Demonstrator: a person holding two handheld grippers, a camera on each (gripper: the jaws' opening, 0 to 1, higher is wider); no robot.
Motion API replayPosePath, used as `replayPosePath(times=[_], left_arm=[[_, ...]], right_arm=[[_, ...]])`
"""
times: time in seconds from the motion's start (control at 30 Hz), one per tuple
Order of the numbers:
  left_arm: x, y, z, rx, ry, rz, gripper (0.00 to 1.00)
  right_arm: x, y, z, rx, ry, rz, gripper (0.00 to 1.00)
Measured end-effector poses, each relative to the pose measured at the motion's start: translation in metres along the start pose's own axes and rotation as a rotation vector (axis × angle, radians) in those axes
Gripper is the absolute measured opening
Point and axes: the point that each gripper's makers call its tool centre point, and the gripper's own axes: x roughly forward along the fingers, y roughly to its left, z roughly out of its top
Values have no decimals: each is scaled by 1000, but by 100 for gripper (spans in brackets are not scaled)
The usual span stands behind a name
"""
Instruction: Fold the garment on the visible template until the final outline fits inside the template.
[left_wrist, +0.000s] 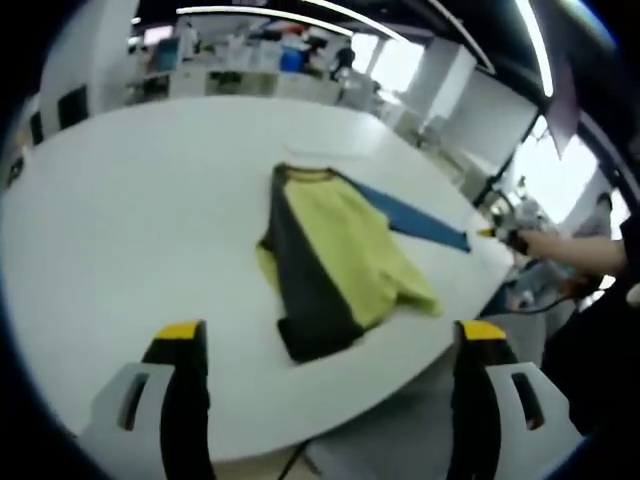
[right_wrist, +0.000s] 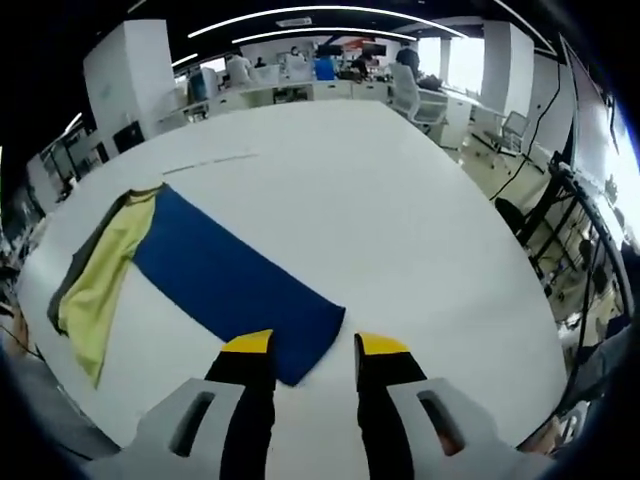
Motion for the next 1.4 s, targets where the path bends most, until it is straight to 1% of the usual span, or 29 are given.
replayPosePath(times=[0.07, 0.17, 0.23, 0.33, 0.47, 0.57, 0.6, 0.67, 0.7, 0.77, 0.83, 0.9, 1.0, 1.1, 1.2, 1.27, 1.33, 1.4], left_arm=[[-1, 3, -2, -10, -8, 0, 98], [-4, 6, -8, -9, 3, 2, 99], [-8, 6, -7, -7, -7, 5, 99], [-11, 5, -7, -13, -9, 8, 99], [-13, 2, -7, 2, -1, 6, 99], [-13, 2, -4, 0, -10, -4, 99], [-12, 3, -4, -1, -11, -10, 99], [-12, 3, -5, 0, -4, -17, 99], [-12, 2, -5, 3, 7, -24, 99], [-13, -2, -3, 11, 5, -28, 99], [-14, -3, -1, 13, -5, -28, 99], [-14, -6, -2, 9, -12, -33, 99], [-14, -10, -7, 8, -6, -40, 99], [-14, -13, -12, 5, -1, -42, 99], [-16, -17, -15, 1, 1, -48, 99], [-17, -18, -16, 5, 3, -48, 99], [-18, -19, -18, 9, 5, -46, 99], [-19, -20, -21, 14, 13, -44, 99]], right_arm=[[-4, 6, 3, 1, -2, 3, 37], [-10, 23, 13, 6, -26, 33, 41], [-13, 32, 19, -16, -40, 47, 44], [-16, 45, 25, -18, -62, 77, 48], [-22, 63, 26, -12, -71, 116, 55], [-31, 78, 24, -13, -70, 143, 59], [-36, 86, 25, -14, -79, 163, 61], [-43, 95, 27, -4, -101, 181, 63], [-48, 104, 29, -8, -124, 205, 65], [-54, 114, 31, 5, -151, 240, 71], [-60, 121, 29, 16, -144, 256, 76], [-66, 127, 28, 7, -146, 265, 80], [-75, 139, 28, -2, -146, 296, 84], [-80, 150, 27, -34, -141, 315, 88], [-86, 163, 31, -34, -153, 346, 93], [-88, 170, 30, -46, -149, 355, 97], [-92, 179, 28, -74, -144, 374, 98], [-96, 186, 26, -79, -148, 393, 99]])
